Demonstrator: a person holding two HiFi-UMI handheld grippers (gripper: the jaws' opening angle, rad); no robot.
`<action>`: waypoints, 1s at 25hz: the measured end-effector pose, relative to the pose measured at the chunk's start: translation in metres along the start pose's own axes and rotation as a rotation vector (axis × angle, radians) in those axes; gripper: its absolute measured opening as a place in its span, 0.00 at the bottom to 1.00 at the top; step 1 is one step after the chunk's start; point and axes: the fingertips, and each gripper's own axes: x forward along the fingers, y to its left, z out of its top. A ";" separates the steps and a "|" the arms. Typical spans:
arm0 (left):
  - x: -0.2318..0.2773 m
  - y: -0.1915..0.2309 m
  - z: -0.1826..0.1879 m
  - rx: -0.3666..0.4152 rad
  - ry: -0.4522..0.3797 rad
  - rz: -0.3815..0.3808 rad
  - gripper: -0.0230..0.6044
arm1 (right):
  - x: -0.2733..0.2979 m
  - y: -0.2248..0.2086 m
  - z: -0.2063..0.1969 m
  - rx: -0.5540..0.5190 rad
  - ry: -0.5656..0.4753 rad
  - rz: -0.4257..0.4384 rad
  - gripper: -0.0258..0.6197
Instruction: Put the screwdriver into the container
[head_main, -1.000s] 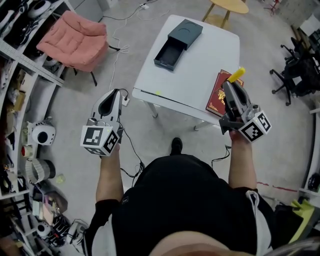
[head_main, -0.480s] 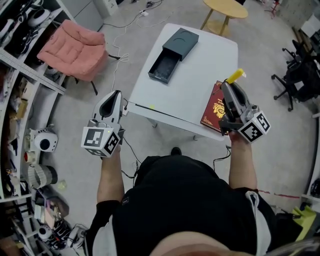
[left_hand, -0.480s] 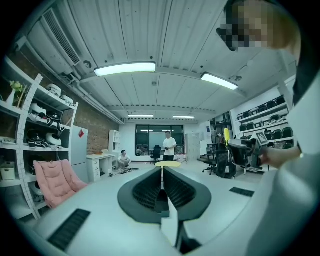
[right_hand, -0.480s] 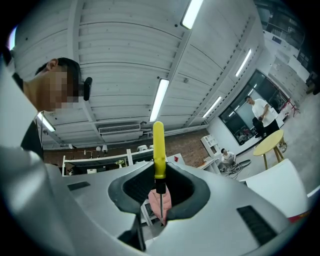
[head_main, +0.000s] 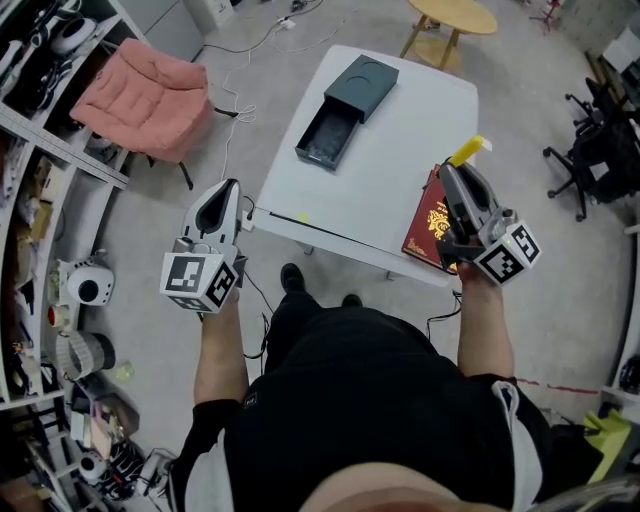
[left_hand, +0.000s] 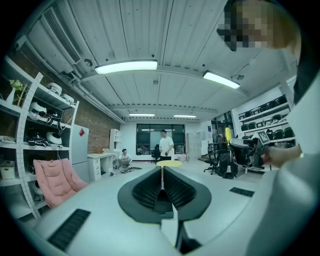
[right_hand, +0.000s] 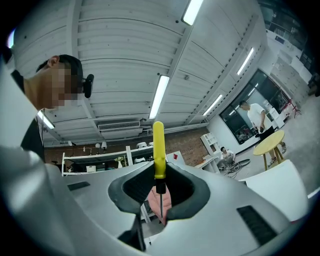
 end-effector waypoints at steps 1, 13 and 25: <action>0.004 0.005 -0.002 -0.004 -0.001 -0.005 0.08 | 0.005 -0.001 -0.002 -0.003 0.004 -0.004 0.17; 0.070 0.110 -0.007 -0.018 -0.017 -0.105 0.08 | 0.101 -0.010 -0.031 -0.039 -0.001 -0.094 0.17; 0.129 0.219 -0.009 -0.021 -0.019 -0.271 0.08 | 0.201 -0.001 -0.072 -0.081 -0.024 -0.235 0.17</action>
